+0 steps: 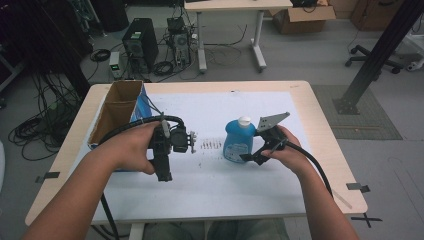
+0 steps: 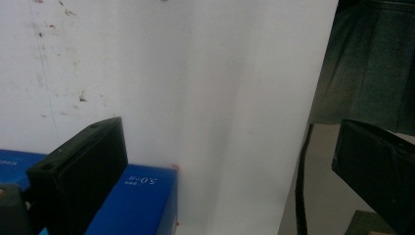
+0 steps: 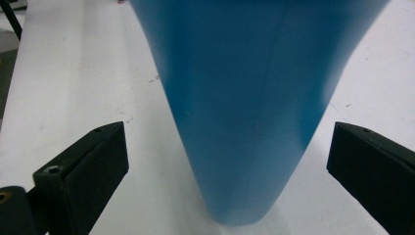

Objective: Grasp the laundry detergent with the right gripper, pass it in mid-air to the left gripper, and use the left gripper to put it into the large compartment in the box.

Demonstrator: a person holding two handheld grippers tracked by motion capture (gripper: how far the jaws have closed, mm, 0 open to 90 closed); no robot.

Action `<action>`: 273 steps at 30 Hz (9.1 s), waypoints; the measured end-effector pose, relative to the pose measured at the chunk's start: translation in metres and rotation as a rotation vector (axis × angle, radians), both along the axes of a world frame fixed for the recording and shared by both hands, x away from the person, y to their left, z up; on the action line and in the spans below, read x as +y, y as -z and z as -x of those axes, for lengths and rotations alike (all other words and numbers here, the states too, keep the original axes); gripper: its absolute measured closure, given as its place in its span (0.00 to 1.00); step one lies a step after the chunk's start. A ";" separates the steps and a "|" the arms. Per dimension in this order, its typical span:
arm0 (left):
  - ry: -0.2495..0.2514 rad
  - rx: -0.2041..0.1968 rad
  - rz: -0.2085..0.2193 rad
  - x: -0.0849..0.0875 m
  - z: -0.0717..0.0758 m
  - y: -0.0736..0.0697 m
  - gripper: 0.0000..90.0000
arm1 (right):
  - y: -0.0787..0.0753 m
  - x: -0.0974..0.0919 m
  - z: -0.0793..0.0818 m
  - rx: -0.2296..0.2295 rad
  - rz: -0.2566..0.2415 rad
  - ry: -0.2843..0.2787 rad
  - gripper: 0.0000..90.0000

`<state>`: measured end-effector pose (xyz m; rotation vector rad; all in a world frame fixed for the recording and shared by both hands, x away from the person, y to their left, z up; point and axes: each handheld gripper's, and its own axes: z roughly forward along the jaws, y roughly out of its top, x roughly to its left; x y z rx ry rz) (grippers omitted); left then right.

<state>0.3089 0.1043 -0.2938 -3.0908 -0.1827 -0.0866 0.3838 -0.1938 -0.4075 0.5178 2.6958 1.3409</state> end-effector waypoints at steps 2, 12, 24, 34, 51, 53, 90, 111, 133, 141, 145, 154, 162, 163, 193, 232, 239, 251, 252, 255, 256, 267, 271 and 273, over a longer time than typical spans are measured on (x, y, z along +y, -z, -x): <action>0.001 0.000 0.000 -0.001 0.000 0.000 0.00 | 0.002 0.001 -0.001 -0.004 -0.010 0.003 0.02; 0.001 0.000 0.007 -0.002 -0.001 0.001 0.00 | 0.008 0.005 -0.002 -0.011 -0.038 0.013 0.02; -0.007 0.000 0.017 0.003 0.000 0.002 0.00 | 0.012 0.009 -0.003 -0.028 -0.064 0.048 0.02; -0.010 -0.005 0.019 0.005 0.000 0.004 0.00 | 0.012 0.012 0.000 -0.056 -0.089 0.071 0.06; -0.012 -0.001 0.019 0.006 -0.002 0.005 0.00 | 0.014 0.013 0.002 -0.084 -0.109 0.091 0.18; -0.010 -0.001 0.020 0.006 -0.002 0.005 0.00 | 0.014 0.013 0.002 -0.089 -0.112 0.089 0.20; -0.007 -0.018 0.018 -0.002 -0.002 -0.002 0.00 | 0.014 0.013 0.005 -0.130 -0.124 0.022 0.50; 0.017 -0.046 0.036 -0.015 -0.009 -0.028 0.00 | -0.038 0.011 0.035 -0.121 -0.100 -0.135 0.50; 0.046 -0.023 0.065 -0.026 -0.010 -0.041 0.00 | -0.035 0.064 0.056 -0.082 -0.107 -0.309 0.50; 0.064 -0.008 0.074 -0.027 -0.008 -0.044 0.00 | -0.034 0.084 0.056 -0.079 -0.116 -0.312 0.50; 0.064 -0.009 0.071 -0.029 -0.006 -0.046 0.00 | -0.034 0.093 0.058 -0.082 -0.123 -0.319 0.50; 0.080 -0.017 0.075 -0.036 -0.005 -0.050 0.00 | -0.036 0.110 0.059 -0.088 -0.125 -0.325 0.50; 0.086 -0.019 0.078 -0.041 -0.004 -0.050 0.00 | -0.038 0.120 0.059 -0.092 -0.132 -0.325 0.50; 0.087 -0.019 0.075 -0.042 -0.004 -0.050 0.00 | -0.038 0.121 0.059 -0.093 -0.131 -0.327 0.50; 0.090 -0.010 0.066 -0.048 -0.008 -0.039 0.03 | -0.035 0.139 0.056 -0.092 -0.142 -0.324 0.50; 0.094 0.007 0.046 -0.048 -0.007 -0.039 0.31 | -0.037 0.140 0.058 -0.117 -0.146 -0.321 0.50; 0.083 0.006 0.034 -0.048 -0.008 -0.040 0.42 | -0.037 0.142 0.061 -0.099 -0.147 -0.321 0.50; 0.079 0.006 0.020 -0.051 -0.009 -0.040 0.43 | -0.038 0.141 0.061 -0.107 -0.139 -0.319 0.50; 0.078 0.008 0.014 -0.051 -0.009 -0.040 0.43 | -0.038 0.141 0.061 -0.106 -0.136 -0.321 0.50; 0.076 0.001 0.007 -0.053 -0.008 -0.040 0.43 | -0.037 0.141 0.061 -0.103 -0.140 -0.321 0.49; 0.076 0.000 0.002 -0.054 -0.008 -0.040 0.43 | -0.037 0.141 0.061 -0.107 -0.146 -0.315 0.49; 0.077 0.004 -0.007 -0.058 -0.011 -0.041 0.43 | -0.039 0.131 0.059 -0.101 -0.201 -0.283 0.40; 0.080 0.005 -0.006 -0.059 -0.012 -0.042 0.43 | -0.036 0.127 0.059 -0.091 -0.190 -0.275 0.34; 0.077 0.004 -0.007 -0.060 -0.013 -0.044 0.43 | -0.035 0.125 0.059 -0.087 -0.188 -0.283 0.29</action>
